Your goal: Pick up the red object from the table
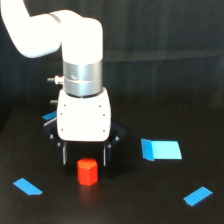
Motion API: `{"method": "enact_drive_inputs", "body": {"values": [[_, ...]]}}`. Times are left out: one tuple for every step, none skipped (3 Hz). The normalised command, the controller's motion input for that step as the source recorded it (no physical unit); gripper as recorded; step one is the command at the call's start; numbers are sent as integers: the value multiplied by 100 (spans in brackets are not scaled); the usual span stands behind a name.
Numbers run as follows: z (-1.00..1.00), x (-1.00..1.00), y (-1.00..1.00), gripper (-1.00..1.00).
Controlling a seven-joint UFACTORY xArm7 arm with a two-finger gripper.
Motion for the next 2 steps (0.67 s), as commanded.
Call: {"method": "enact_drive_inputs", "body": {"values": [[-18, 17, 9, -14], [-30, 15, 38, -100]]}}
